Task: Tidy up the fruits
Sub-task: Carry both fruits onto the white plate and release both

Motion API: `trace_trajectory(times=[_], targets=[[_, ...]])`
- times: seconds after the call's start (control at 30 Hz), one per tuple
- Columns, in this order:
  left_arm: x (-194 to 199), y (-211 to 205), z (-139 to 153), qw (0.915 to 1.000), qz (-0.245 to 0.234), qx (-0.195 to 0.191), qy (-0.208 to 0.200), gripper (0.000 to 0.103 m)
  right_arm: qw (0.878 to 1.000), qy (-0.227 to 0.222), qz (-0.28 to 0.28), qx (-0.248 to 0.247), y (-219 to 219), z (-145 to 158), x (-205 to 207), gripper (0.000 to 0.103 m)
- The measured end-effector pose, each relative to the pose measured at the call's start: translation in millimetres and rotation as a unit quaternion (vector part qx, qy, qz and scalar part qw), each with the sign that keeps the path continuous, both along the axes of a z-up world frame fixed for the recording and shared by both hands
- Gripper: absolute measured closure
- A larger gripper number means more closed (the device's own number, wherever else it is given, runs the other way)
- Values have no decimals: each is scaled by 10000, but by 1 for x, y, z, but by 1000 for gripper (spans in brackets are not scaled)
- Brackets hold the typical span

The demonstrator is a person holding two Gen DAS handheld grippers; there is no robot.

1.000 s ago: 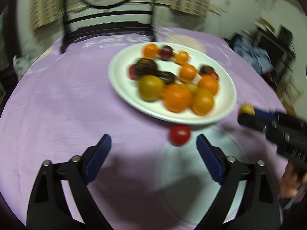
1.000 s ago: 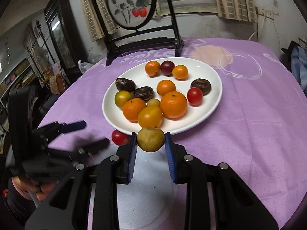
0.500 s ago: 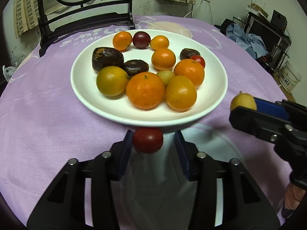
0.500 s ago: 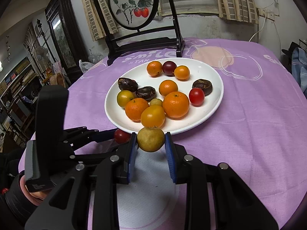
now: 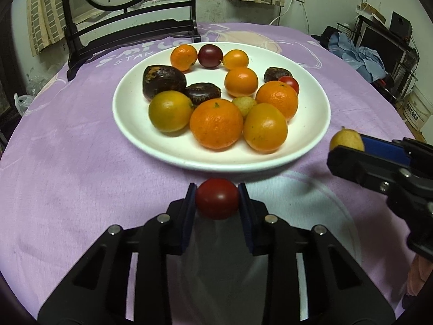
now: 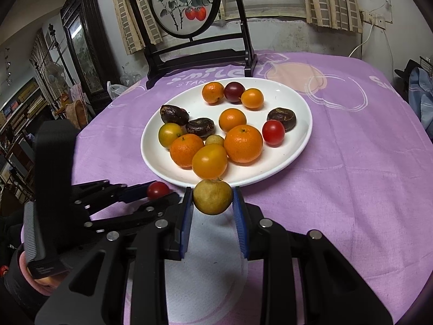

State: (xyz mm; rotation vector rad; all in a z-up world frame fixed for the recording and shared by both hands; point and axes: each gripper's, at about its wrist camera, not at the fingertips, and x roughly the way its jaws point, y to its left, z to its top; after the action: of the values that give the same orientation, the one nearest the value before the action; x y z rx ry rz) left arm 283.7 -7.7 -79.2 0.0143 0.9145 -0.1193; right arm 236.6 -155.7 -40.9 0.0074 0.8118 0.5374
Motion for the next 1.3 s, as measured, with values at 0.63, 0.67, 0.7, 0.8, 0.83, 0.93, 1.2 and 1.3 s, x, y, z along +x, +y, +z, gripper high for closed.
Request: trace_trajectory(times=[0.63, 0.67, 0.7, 0.8, 0.83, 0.93, 1.2, 1.3], targets=[[-21, 28, 93, 9914, 250, -479, -1189, 72, 9976, -679, -37, -103, 25, 46, 10, 74], [-14, 29, 96, 9912, 264, -478, -1203, 72, 9975, -693, -90, -139, 27, 46, 20, 74], [-3, 29, 99, 9913, 270, -478, -1200, 72, 9974, -689, -134, -163, 28, 46, 28, 74], [26, 29, 99, 9918, 334, -405, -1169, 72, 9978, -595, -253, -153, 29, 41, 52, 74], [34, 29, 97, 9920, 357, -386, -1146, 72, 9980, -540, -283, -165, 29, 39, 61, 74], [60, 31, 88, 9934, 408, -379, -1000, 72, 9983, -427, -328, -234, 28, 30, 82, 74], [100, 35, 64, 9962, 444, -274, -701, 72, 9988, -182, -306, -340, 29, 11, 112, 74], [106, 35, 60, 9965, 458, -259, -652, 72, 9987, -170, -323, -358, 28, 10, 115, 74]])
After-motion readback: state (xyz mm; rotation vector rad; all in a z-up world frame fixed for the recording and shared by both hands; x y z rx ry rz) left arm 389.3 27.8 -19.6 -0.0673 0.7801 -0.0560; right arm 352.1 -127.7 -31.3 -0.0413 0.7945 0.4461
